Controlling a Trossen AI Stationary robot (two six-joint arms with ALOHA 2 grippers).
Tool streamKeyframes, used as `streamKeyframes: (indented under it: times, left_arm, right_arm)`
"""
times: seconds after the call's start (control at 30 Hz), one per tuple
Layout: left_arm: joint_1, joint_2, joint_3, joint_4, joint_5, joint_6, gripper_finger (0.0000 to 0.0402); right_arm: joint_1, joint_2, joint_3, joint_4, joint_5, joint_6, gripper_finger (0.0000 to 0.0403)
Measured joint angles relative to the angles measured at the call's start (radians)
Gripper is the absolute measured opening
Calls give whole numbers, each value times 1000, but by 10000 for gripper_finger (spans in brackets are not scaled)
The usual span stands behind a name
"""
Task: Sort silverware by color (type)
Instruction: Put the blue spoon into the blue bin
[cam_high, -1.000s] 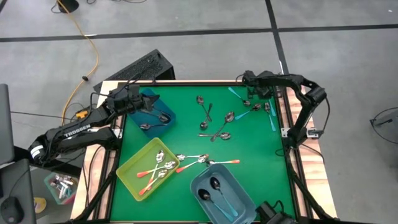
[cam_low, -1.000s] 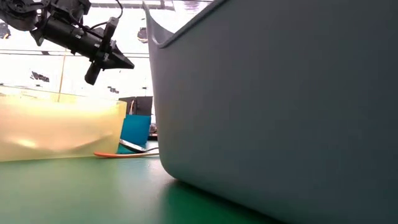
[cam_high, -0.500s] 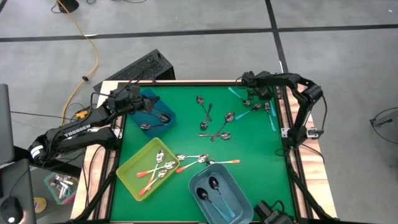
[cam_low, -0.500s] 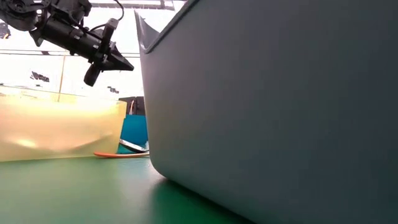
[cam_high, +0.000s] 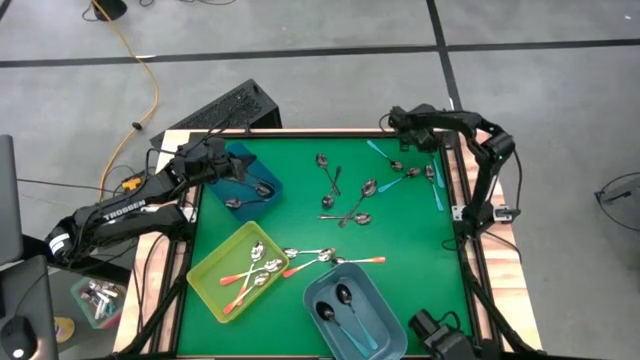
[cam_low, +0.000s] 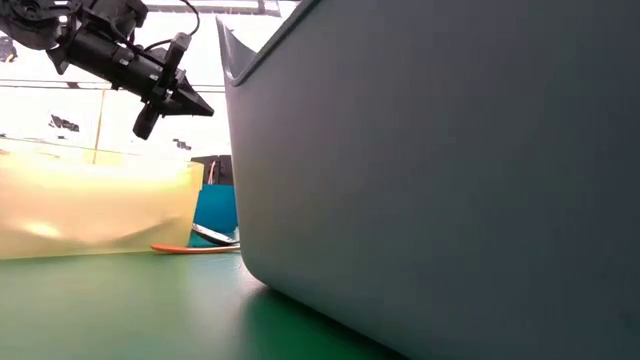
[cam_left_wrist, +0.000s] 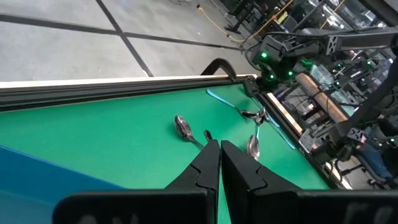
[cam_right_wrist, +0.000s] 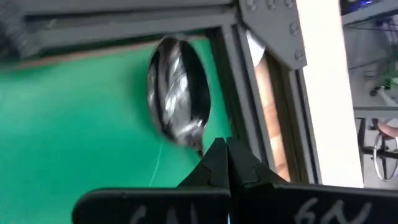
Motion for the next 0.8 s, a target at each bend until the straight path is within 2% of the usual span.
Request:
streamKeyframes:
  times: [0.27, 0.4, 0.57, 0.63, 0.7, 0.8]
  left_arm:
    - [0, 0, 0, -8, 2, 29, 0]
    - [0, 0, 0, -16, 31, 60, 0]
    - [0, 0, 0, -28, 35, 62, 0]
    - [0, 0, 0, -28, 35, 68, 0]
    - [0, 0, 0, -28, 35, 68, 0]
    - [0, 0, 0, -27, 34, 68, 0]
  right_arm:
    - [-13, 143, 81, -143, 14, 40, 2]
    - [-18, 178, 127, -158, -62, -58, 3]
    - [-14, 140, 132, -35, -278, -314, 3]
    - [12, 120, 130, -10, -304, -404, 3]
    - [44, 90, 129, 11, -372, -494, 3]
    - [93, 36, 129, 29, -521, -730, 2]
